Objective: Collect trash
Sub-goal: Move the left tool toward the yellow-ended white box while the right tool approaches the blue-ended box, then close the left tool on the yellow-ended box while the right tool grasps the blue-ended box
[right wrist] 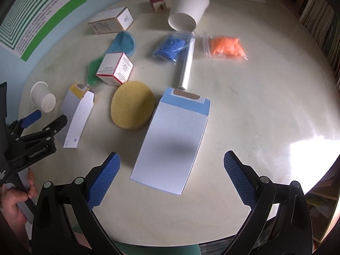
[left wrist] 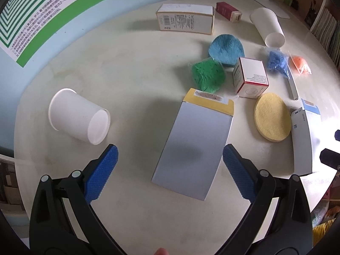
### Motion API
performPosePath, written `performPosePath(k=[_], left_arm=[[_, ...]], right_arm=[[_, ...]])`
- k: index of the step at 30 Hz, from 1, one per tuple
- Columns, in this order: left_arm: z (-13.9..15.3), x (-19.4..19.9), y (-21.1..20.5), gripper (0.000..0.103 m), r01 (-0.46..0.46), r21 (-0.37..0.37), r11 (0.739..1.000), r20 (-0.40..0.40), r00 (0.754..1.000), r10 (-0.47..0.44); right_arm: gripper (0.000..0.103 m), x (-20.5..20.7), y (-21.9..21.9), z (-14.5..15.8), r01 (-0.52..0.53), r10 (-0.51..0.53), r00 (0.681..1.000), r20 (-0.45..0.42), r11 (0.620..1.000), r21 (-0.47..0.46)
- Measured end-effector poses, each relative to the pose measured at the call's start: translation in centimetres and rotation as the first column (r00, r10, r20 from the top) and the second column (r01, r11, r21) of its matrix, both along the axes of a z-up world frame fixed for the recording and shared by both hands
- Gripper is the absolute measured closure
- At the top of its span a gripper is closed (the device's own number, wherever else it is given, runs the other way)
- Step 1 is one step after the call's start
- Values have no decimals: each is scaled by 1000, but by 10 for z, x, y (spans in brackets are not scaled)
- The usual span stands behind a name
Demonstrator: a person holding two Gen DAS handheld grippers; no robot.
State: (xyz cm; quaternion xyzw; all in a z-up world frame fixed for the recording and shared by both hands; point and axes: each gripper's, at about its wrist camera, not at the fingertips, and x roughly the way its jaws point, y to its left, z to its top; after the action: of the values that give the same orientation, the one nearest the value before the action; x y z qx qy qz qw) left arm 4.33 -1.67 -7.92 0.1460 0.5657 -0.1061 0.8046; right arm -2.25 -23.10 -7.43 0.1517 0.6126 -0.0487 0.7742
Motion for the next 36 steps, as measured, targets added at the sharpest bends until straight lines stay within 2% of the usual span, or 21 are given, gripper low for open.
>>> performPosePath(k=[15, 17, 21, 24, 27, 28, 31, 33, 34, 36], left_arm=[[-14, 11, -12, 7, 74, -38, 997, -51, 996, -76], [-17, 11, -15, 7, 84, -18, 996, -45, 995, -85], [-25, 15, -13, 7, 63, -50, 997, -81, 994, -67], [-26, 16, -9, 7, 55, -59, 997, -80, 995, -59], [-25, 18, -10, 11, 59, -68, 996, -76, 995, -64], [-26, 19, -11, 16, 61, -78, 995, -82, 994, -68], [-28, 20, -13, 24, 61, -93, 994, -98, 993, -70], [-31, 23, -17, 29, 65, -103, 993, -102, 992, -76], [-31, 22, -18, 38, 69, -111, 991, -104, 991, -80], [-30, 19, -19, 39, 74, -122, 990, -104, 991, -87]], right_arm=[[6, 9, 2, -26, 57, -54, 996, -68, 997, 55], [6, 9, 2, -28, 64, -59, 996, -73, 996, 56], [7, 10, 2, -31, 80, -74, 994, -82, 994, 70], [7, 7, -1, -34, 85, -79, 993, -83, 994, 73], [8, 5, -4, -38, 81, -75, 994, -84, 994, 75], [10, 4, -4, -40, 83, -76, 993, -85, 994, 77], [22, 8, -4, -43, 93, -83, 991, -101, 991, 96], [24, 7, -4, -45, 99, -89, 991, -102, 990, 104], [27, 6, -4, -46, 98, -88, 991, -101, 990, 104], [33, 4, -6, -48, 96, -86, 992, -98, 990, 107]])
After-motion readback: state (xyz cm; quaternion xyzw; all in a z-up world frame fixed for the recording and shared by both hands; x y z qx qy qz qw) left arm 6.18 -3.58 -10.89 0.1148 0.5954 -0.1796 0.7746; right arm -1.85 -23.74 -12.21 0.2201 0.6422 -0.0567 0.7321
